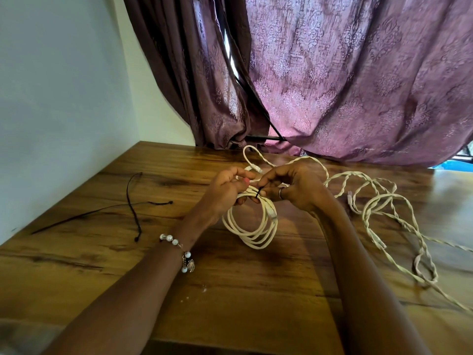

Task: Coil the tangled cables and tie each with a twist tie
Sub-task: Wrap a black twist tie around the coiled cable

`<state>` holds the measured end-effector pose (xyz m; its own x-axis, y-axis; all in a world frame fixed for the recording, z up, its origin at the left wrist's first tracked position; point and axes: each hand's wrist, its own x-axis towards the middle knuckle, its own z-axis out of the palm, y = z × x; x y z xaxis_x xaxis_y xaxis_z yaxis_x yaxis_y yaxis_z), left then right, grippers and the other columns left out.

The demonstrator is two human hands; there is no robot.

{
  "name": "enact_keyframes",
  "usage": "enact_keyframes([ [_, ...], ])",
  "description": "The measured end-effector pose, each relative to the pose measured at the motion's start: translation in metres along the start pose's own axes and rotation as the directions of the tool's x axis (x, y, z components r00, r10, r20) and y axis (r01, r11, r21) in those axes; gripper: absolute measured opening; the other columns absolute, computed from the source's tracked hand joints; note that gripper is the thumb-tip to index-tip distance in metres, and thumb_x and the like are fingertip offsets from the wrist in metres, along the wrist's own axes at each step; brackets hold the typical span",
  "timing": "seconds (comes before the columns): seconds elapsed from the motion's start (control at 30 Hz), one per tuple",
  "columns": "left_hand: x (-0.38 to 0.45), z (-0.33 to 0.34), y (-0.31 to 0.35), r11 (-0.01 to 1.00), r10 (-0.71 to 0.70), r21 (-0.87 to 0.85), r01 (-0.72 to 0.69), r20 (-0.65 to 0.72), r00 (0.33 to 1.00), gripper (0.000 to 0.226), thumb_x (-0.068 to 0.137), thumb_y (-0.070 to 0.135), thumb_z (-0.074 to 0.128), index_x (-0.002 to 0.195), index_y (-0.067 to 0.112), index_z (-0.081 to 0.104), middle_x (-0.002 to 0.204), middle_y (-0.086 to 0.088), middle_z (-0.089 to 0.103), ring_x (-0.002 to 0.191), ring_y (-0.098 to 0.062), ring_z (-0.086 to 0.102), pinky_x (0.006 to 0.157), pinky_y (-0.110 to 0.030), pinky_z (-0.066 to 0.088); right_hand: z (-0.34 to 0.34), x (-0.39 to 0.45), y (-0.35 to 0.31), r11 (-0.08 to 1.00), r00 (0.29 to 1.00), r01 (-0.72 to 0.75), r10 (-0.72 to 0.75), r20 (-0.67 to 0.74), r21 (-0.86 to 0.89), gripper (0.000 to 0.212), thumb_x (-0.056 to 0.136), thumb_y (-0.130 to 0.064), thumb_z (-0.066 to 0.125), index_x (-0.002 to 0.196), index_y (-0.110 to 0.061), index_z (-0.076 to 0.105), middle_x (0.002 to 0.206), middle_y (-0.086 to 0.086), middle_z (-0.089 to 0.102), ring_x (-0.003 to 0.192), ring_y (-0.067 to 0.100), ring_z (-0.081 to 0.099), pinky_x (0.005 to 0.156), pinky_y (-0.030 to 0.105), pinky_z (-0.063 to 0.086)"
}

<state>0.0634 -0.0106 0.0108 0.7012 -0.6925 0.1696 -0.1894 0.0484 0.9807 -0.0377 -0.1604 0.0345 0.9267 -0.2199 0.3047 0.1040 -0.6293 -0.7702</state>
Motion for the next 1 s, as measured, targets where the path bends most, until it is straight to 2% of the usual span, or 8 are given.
enact_keyframes([
  [0.17,0.004,0.001,-0.006,0.984,0.094,0.162,-0.071,-0.140,0.986,0.017,0.093,0.009,0.049,0.102,0.017,0.061,0.096,-0.007,0.066,0.080,-0.023,0.062,0.066,-0.037,0.050,0.011,0.002,-0.003,1.000,1.000,0.010,-0.010,-0.025,0.010,0.020,0.076,0.015,0.069,0.092,0.002,0.070,0.075,0.001,0.068,0.062,-0.007,0.062,0.059,0.009,0.050],
  [0.23,0.005,-0.001,-0.009,0.970,0.140,0.222,-0.103,-0.160,0.977,0.016,0.093,0.010,0.050,0.102,0.018,0.060,0.095,-0.009,0.068,0.085,-0.033,0.065,0.073,-0.048,0.053,0.015,0.002,-0.004,1.000,0.999,0.022,-0.022,-0.025,0.018,0.019,0.076,0.012,0.069,0.094,0.005,0.069,0.074,-0.002,0.065,0.060,-0.010,0.060,0.057,0.006,0.046],
  [0.33,0.004,0.000,-0.010,0.943,0.214,0.292,-0.159,-0.168,0.962,0.015,0.093,0.010,0.051,0.101,0.020,0.060,0.087,-0.012,0.068,0.080,-0.041,0.064,0.066,-0.055,0.052,0.017,0.003,-0.002,0.998,1.000,0.002,-0.001,-0.028,0.055,0.020,0.075,0.015,0.069,0.093,0.008,0.068,0.074,-0.005,0.065,0.061,-0.008,0.061,0.058,0.007,0.047],
  [0.47,0.003,0.003,-0.009,0.922,0.273,0.330,-0.203,-0.183,0.944,0.015,0.093,0.008,0.052,0.103,0.013,0.062,0.068,0.012,0.058,0.048,-0.001,0.052,0.046,-0.023,0.043,0.013,0.001,-0.002,0.967,0.995,-0.093,0.099,-0.010,0.236,0.022,0.071,0.021,0.067,0.092,0.014,0.065,0.080,0.008,0.071,0.071,0.009,0.069,0.065,0.020,0.057],
  [0.57,0.002,0.005,-0.008,0.912,0.296,0.343,-0.225,-0.170,0.940,0.015,0.092,0.006,0.053,0.103,0.011,0.063,0.068,0.020,0.052,0.046,0.009,0.049,0.042,-0.005,0.029,0.012,0.000,-0.001,0.917,0.982,-0.178,0.186,0.012,0.358,0.022,0.069,0.018,0.069,0.091,0.015,0.064,0.088,0.022,0.070,0.078,0.023,0.070,0.071,0.028,0.059],
  [0.63,0.002,0.004,-0.008,0.915,0.291,0.335,-0.224,-0.165,0.942,0.016,0.092,0.006,0.054,0.102,0.011,0.065,0.072,0.019,0.056,0.053,0.011,0.052,0.048,-0.003,0.033,0.013,0.000,-0.002,0.904,0.977,-0.196,0.211,0.002,0.379,0.021,0.069,0.017,0.071,0.089,0.012,0.067,0.090,0.022,0.071,0.081,0.026,0.070,0.072,0.030,0.059],
  [0.77,0.005,-0.001,-0.009,0.935,0.260,0.285,-0.211,-0.146,0.955,0.019,0.091,0.008,0.053,0.102,0.014,0.067,0.088,0.011,0.067,0.077,-0.003,0.063,0.064,-0.019,0.045,0.014,0.001,-0.004,0.903,0.980,-0.173,0.196,-0.020,0.393,0.021,0.070,0.017,0.071,0.087,0.005,0.071,0.084,0.010,0.074,0.082,0.022,0.071,0.073,0.028,0.058],
  [1.0,0.005,-0.003,-0.011,0.915,0.283,0.335,-0.225,-0.133,0.950,0.017,0.092,0.011,0.054,0.099,0.018,0.067,0.079,0.019,0.061,0.060,0.009,0.054,0.051,-0.004,0.035,0.016,0.000,-0.006,0.906,0.978,-0.176,0.204,-0.033,0.385,0.023,0.068,0.015,0.072,0.091,0.010,0.070,0.087,0.012,0.074,0.082,0.024,0.072,0.074,0.030,0.059],
])
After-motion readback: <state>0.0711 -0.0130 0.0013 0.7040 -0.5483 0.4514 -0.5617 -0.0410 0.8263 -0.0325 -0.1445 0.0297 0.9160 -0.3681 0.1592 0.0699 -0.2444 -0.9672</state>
